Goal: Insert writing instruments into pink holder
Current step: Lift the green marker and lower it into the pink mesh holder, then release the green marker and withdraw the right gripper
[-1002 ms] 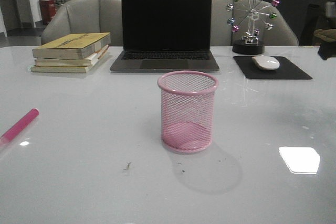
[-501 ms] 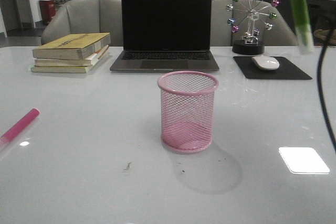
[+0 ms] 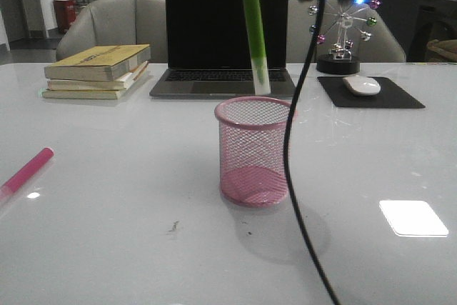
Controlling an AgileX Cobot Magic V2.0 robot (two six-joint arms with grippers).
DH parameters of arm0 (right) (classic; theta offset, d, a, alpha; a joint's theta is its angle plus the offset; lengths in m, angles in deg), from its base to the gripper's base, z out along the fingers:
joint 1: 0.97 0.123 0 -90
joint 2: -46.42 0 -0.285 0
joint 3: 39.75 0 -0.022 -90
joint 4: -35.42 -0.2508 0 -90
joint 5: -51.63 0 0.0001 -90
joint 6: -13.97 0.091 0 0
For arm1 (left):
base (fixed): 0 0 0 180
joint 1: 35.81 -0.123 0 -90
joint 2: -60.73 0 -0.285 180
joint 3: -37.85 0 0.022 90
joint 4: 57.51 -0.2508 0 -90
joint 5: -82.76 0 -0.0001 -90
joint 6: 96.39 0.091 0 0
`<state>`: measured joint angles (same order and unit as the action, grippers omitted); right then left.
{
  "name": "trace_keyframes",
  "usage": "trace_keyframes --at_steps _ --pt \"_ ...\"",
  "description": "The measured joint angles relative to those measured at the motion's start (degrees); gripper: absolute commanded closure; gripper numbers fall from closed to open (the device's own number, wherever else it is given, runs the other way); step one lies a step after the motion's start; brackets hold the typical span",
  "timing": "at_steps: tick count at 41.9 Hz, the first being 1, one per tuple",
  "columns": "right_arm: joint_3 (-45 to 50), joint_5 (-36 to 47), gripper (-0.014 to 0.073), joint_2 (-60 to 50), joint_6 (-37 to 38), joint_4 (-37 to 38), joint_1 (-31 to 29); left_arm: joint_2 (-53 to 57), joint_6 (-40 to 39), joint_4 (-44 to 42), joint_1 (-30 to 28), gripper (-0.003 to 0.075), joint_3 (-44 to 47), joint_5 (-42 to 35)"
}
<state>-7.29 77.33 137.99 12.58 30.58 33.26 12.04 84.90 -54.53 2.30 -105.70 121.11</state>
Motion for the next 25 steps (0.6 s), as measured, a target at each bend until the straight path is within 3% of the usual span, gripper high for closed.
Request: trace_keyframes --at_steps 5,15,25 --pt "0.00 0.12 0.0452 5.15 0.00 0.00 0.11 0.00 0.00 0.00 0.00 0.0139 0.00 0.00" --pt "0.00 -1.67 0.0113 9.28 0.00 0.00 0.11 0.00 0.00 0.00 0.00 0.0139 0.00 0.00" --pt "0.00 -6.83 0.0109 2.65 -0.26 0.00 0.11 0.00 0.00 0.00 0.00 0.0139 0.00 0.00"
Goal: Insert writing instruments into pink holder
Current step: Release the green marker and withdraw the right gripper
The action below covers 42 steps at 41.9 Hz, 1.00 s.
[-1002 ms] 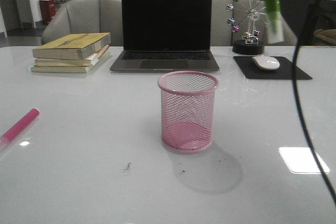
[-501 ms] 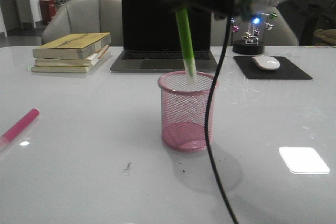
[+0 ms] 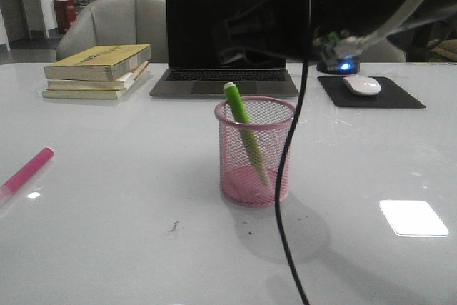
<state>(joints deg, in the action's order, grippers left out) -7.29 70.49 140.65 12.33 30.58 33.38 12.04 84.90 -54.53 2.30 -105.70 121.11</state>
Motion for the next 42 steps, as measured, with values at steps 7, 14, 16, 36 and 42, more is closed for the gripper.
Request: trace_keyframes --at_steps 7,14,16,36,42 --pt "0.00 -13.09 0.0109 -11.15 -4.58 0.00 0.00 0.00 0.00 0.00 0.00 0.0139 0.00 0.00" --pt "0.00 -31.48 0.0109 -24.03 -6.48 0.00 -0.10 0.00 0.00 0.00 0.00 0.0139 0.00 0.00" --pt "0.00 -36.31 0.0109 -27.62 -6.82 0.13 -0.10 0.00 0.00 0.00 0.00 0.0139 0.00 0.00" --pt "0.09 -69.46 0.0192 -47.46 0.27 2.98 -0.19 0.00 0.00 0.00 0.00 0.0139 0.00 0.00" --pt "0.23 -72.05 0.0192 -47.81 2.78 4.40 -0.19 0.00 -0.15 -0.08 0.00 0.0137 0.00 0.00"
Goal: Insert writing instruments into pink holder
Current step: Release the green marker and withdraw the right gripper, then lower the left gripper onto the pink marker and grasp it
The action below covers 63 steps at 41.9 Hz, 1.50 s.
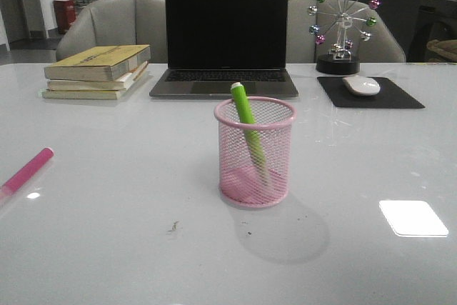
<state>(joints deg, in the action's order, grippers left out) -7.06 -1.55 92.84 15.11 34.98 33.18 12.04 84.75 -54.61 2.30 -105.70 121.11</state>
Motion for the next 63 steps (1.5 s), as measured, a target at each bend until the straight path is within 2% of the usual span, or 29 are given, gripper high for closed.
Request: trace_keyframes --at_steps 6,12,20,29,36,52,63 --pt "0.04 -0.52 0.0192 0.00 0.23 0.44 0.00 -0.63 -3.48 -0.79 -0.27 0.0137 0.00 0.75" --pt "0.04 -0.91 0.0192 0.00 0.34 0.44 0.00 -4.88 -6.58 -3.86 -3.69 0.0138 -2.14 6.04" --pt "0.04 -1.03 0.0192 0.00 0.34 0.44 0.00 -15.85 -7.30 -6.45 -11.66 0.0138 -6.49 11.38" --pt "0.04 -1.03 0.0192 0.00 0.34 0.44 0.00 -29.95 -7.35 -7.03 -21.50 0.0138 -11.88 11.37" --pt "0.04 -1.13 0.0192 0.00 0.34 0.44 0.00 -40.90 -7.44 -7.05 -26.30 0.0138 -16.95 9.77" --pt "0.04 -1.13 0.0192 0.00 0.34 0.44 0.00 -61.43 -7.44 -5.39 -28.15 0.0138 -28.61 4.93" --pt "0.04 -1.13 0.0192 0.00 0.46 0.44 0.00 -70.67 -7.44 -4.32 -28.15 0.0138 -34.43 4.21"
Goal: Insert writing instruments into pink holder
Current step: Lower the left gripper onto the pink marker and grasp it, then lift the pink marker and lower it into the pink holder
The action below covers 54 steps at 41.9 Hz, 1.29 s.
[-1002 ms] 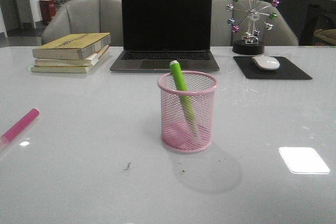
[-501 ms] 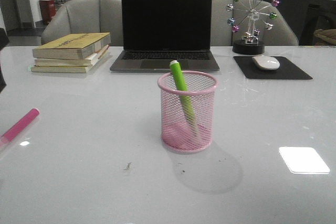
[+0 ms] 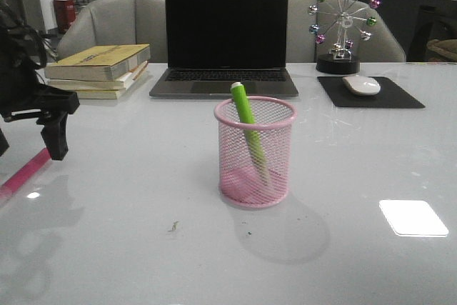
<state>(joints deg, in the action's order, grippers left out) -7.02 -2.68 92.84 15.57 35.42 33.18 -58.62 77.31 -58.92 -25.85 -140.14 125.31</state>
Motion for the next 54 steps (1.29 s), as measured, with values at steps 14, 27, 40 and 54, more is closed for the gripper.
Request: trace_keyframes --at_steps 14,27,40,54 --pt "0.00 0.00 0.0192 0.00 0.00 0.00 0.00 -3.70 0.00 0.20 0.00 0.0140 -2.10 -0.98" --pt "0.00 0.00 0.0192 0.00 0.00 0.00 0.00 -3.70 0.00 0.20 0.00 0.0327 -2.10 -0.72" --pt "0.00 0.00 0.0192 0.00 0.00 0.00 0.00 -3.70 0.00 0.20 0.00 0.0568 -2.12 -0.22" --pt "0.00 0.00 0.0192 0.00 0.00 0.00 0.00 -2.87 0.00 0.20 0.00 0.0629 -1.99 0.12"
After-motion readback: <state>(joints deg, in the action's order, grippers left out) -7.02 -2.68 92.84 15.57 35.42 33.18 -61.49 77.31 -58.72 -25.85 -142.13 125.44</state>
